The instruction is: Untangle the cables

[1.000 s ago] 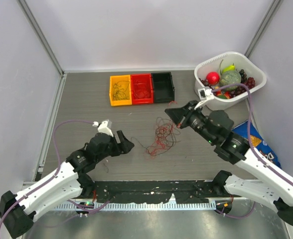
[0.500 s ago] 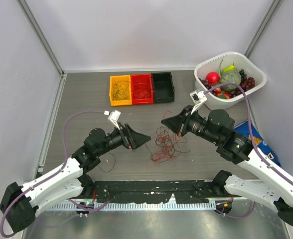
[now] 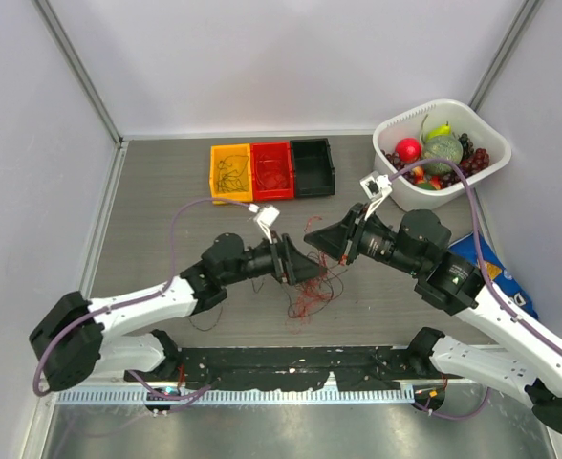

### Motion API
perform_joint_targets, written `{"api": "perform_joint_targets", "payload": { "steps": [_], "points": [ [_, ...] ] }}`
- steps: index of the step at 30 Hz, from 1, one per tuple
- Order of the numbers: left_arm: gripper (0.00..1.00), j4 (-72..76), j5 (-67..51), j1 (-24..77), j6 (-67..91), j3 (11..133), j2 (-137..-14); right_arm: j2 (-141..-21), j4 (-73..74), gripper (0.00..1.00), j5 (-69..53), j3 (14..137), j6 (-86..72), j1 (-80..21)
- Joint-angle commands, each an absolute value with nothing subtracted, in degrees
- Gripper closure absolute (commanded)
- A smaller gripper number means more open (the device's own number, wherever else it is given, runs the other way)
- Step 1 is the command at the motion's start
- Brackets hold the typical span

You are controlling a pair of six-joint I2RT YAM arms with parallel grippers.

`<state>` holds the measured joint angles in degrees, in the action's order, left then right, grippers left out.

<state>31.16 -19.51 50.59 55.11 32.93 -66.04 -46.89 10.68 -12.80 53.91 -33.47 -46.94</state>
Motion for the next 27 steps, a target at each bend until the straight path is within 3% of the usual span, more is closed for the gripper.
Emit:
{"api": "perform_joint_targets", "payload": {
  "steps": [1,3,5,12,15,22,27],
  "points": [
    [0.25,35.95,-19.34,55.36,53.17,36.12,-72.32,-46.76,7.56,0.99,-14.15,57.47,-34.10,-47.20],
    [0.44,34.73,-15.32,55.37,54.31,34.55,-73.82,-46.50,7.91,0.99,-14.15,60.02,-34.01,-47.28],
    [0.51,27.20,-9.26,55.11,54.23,33.14,-73.65,-45.44,7.56,0.99,-12.57,63.96,-34.10,-47.20],
    [0.58,14.69,2.45,54.49,50.36,30.94,-74.62,-45.17,2.55,0.99,-13.18,74.61,-35.69,-47.28],
    [0.58,15.81,2.72,52.56,51.06,28.14,-71.99,-47.45,6.13,0.99,-12.13,80.57,-33.85,-47.20],
    [0.53,13.28,4.75,50.36,49.31,25.32,-63.47,-52.90,8.96,0.99,-14.15,93.85,-29.62,-47.28],
    [0.24,12.31,0.72,49.40,47.64,26.01,-53.20,-56.33,6.86,0.99,-17.31,99.14,-29.97,-47.28]
  ]
}}
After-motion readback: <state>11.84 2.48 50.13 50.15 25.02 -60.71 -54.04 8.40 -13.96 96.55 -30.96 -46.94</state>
